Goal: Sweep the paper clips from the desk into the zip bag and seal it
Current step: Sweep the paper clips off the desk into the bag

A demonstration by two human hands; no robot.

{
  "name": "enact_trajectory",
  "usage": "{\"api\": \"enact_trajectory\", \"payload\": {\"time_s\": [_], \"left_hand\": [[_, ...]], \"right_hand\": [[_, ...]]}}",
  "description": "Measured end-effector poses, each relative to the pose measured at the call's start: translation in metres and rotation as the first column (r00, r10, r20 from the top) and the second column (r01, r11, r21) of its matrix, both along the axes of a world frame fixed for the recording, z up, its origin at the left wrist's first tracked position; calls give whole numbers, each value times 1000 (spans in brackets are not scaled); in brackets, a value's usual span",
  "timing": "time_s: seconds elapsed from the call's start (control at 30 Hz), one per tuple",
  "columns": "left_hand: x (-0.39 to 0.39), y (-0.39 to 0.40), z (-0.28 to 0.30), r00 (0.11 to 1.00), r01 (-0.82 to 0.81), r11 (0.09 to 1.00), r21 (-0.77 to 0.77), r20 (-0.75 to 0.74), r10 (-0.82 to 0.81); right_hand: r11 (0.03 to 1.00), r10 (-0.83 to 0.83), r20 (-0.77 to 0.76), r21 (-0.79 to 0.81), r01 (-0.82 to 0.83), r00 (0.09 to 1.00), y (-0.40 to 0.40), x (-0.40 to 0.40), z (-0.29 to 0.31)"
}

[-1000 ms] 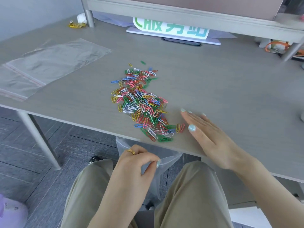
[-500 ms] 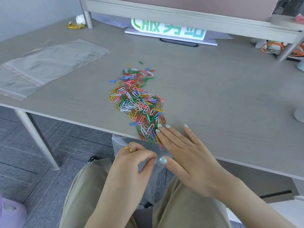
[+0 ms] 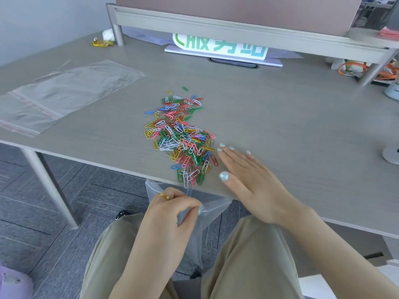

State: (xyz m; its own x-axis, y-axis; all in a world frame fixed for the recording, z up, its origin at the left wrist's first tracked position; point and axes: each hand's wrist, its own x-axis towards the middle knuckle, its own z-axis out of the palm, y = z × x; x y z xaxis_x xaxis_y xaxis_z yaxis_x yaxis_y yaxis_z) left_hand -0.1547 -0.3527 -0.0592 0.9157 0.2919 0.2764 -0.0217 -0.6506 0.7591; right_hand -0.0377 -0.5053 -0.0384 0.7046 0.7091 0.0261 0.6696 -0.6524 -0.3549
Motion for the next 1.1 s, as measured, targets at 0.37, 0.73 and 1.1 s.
{"api": "enact_trajectory", "payload": {"time_s": [0.37,0.73,1.1], "left_hand": [[4,6,4,1000,4,1000,2,-8,-4],[3,9,8,1000,-14,1000,-9,9,14],[4,9,11,1000,-13,1000,10,17,13]], "right_hand": [[958,253,41,-147,-245,967,1,-25,0],[985,159,-138,96,-146,978,6,4,8],[962,210,-27,-173,-211,977,15,2,5]]}}
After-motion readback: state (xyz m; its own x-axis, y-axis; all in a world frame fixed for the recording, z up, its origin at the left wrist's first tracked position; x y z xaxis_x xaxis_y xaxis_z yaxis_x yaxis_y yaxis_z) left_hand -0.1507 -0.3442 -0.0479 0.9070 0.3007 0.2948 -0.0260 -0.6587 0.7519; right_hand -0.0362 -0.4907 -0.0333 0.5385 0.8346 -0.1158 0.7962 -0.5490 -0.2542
